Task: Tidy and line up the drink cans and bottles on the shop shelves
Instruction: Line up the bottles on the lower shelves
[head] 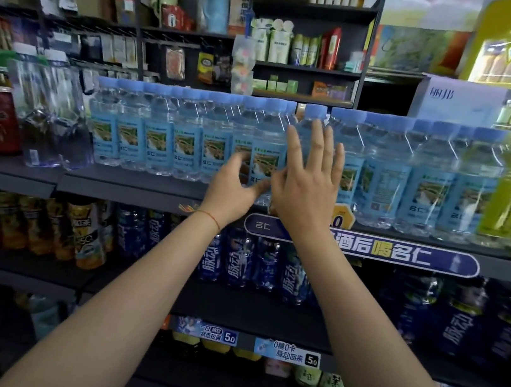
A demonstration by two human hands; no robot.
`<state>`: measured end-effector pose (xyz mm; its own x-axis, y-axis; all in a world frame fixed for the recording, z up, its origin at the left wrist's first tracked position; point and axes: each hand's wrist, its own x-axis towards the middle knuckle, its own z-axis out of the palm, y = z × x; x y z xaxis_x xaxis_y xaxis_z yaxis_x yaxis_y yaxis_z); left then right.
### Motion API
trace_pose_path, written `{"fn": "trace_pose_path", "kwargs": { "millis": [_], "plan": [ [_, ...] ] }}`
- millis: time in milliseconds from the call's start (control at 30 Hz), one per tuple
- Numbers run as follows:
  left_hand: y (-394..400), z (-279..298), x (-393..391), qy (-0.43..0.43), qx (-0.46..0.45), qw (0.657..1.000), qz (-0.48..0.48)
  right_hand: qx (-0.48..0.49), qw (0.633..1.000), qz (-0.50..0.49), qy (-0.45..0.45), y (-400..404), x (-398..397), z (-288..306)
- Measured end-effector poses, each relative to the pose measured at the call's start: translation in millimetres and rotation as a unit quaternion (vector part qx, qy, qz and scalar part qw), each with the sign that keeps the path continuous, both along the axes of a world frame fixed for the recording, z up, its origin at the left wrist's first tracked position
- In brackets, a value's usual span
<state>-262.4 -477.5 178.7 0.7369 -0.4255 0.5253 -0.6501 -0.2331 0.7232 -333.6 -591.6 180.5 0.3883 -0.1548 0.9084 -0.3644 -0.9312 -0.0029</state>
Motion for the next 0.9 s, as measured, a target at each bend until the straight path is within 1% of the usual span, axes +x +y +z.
{"fn": "trace_pose_path", "kwargs": {
  "millis": [100, 200, 267, 300, 333, 400, 433, 467, 500, 533, 600, 633, 700, 733, 800, 867, 900],
  "plan": [
    [-5, 0, -8, 0.006, 0.017, 1.0, 0.018, 0.022, 0.999, 0.044, -0.001, 1, -7, 0],
    [-7, -1, -12, 0.004, 0.029, 0.999, 0.028, 0.04, 0.997, 0.067, 0.003, 3, -13, 0],
    [-5, -4, -18, 0.014, 0.034, 0.999, 0.026, 0.035, 0.996, 0.078, -0.001, 6, -18, -5],
    [-2, -7, -22, 0.012, 0.028, 0.999, 0.032, 0.018, 0.996, 0.084, -0.006, 10, -21, -9],
    [2, -11, -28, -0.009, 0.007, 0.999, 0.048, -0.008, 0.995, 0.096, -0.014, 15, -25, -15],
    [19, -28, -44, -0.09, -0.078, 0.987, 0.109, -0.048, 0.987, 0.15, -0.034, 28, -33, -34],
    [29, -41, -51, -0.117, -0.116, 0.976, 0.14, -0.046, 0.981, 0.187, -0.034, 34, -37, -47],
    [39, -57, -57, -0.116, -0.136, 0.97, 0.166, -0.025, 0.975, 0.221, -0.021, 41, -42, -61],
    [50, -76, -63, -0.086, -0.135, 0.97, 0.183, 0.012, 0.969, 0.248, 0.0, 48, -46, -77],
    [59, -97, -67, -0.038, -0.116, 0.974, 0.191, 0.056, 0.963, 0.264, 0.03, 54, -48, -96],
    [73, -149, -65, 0.067, -0.026, 0.977, 0.202, 0.152, 0.939, 0.277, 0.133, 62, -50, -140],
    [79, -176, -64, 0.121, 0.029, 0.972, 0.198, 0.208, 0.915, 0.281, 0.201, 64, -50, -166],
    [89, -235, -62, 0.233, 0.112, 0.954, 0.153, 0.307, 0.852, 0.278, 0.321, 66, -50, -219],
    [93, -264, -63, 0.291, 0.14, 0.938, 0.125, 0.344, 0.818, 0.27, 0.373, 66, -51, -247],
    [98, -316, -67, 0.407, 0.174, 0.891, 0.096, 0.407, 0.75, 0.246, 0.459, 63, -55, -307],
    [96, -364, -70, 0.492, 0.194, 0.844, 0.086, 0.453, 0.699, 0.207, 0.513, 60, -62, -367],
    [93, -387, -70, 0.521, 0.194, 0.827, 0.082, 0.47, 0.679, 0.184, 0.533, 58, -66, -394]
  ]
}}
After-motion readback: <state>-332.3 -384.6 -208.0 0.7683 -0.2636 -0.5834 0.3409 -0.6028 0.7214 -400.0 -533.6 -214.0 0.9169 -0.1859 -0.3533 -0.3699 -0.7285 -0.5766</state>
